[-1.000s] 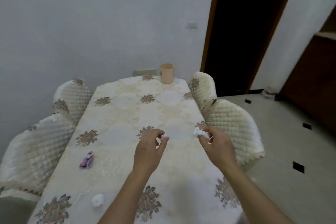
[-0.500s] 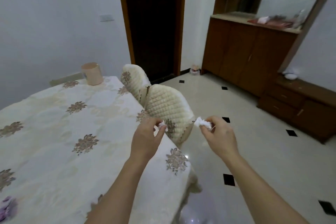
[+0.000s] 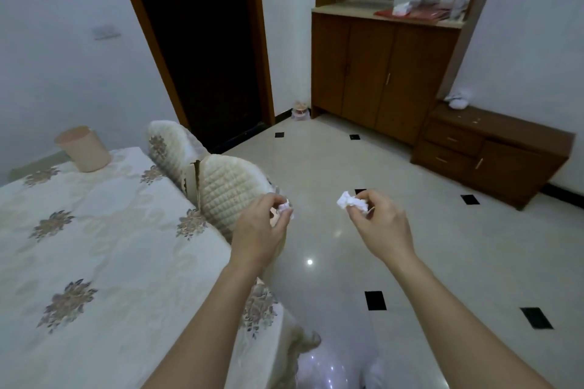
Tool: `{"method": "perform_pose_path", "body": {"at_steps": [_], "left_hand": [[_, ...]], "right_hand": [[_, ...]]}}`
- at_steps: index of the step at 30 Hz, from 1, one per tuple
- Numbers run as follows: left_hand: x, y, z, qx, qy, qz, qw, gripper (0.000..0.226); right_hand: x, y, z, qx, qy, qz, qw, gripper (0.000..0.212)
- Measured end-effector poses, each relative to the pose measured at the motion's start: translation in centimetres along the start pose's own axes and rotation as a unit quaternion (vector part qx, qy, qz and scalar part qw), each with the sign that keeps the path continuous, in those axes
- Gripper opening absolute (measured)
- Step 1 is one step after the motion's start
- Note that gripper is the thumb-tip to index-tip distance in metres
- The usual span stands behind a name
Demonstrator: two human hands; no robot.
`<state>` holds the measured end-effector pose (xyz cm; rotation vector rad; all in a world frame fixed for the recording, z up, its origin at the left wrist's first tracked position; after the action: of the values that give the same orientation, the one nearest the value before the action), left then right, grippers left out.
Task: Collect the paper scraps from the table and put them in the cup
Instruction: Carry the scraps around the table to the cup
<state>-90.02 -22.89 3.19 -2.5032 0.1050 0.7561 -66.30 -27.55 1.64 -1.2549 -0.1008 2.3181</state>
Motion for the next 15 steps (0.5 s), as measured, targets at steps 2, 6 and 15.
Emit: {"method": "perform_pose_path", "body": {"at_steps": [2,6,15], "left_hand": [[2.2,-2.7,0.1,-0.002,-0.009,0.002,1.0,0.012],[6.6,-8.6,0.1,-0.014,-0.024,-0.014,1.0,0.014],[14.3,-19.4,-0.1,-0.034,-0.047,-0.026,0.998,0.007]], "right_hand": [[0.3,-3.2,-1.7,-0.004,-0.003,-0.002,1.0,0.01],[0.4,-10.3,-5.1,-0.004,-0.023,-0.002,1.0,0.01],[0.7,-23.9,-9.1,-0.03,-0.027,0.009,0.999,0.015]]}}
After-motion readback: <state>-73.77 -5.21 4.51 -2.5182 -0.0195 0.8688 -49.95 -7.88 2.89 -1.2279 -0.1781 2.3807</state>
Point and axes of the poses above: each hand's wrist, its own y-axis away from the middle knuckle, its own x-axis out of the palm, z = x × y, the point moved 4 cm from there along -y, towards the middle knuckle, and after that the axes turned 11 degrees about y, right-handed, at the moved point
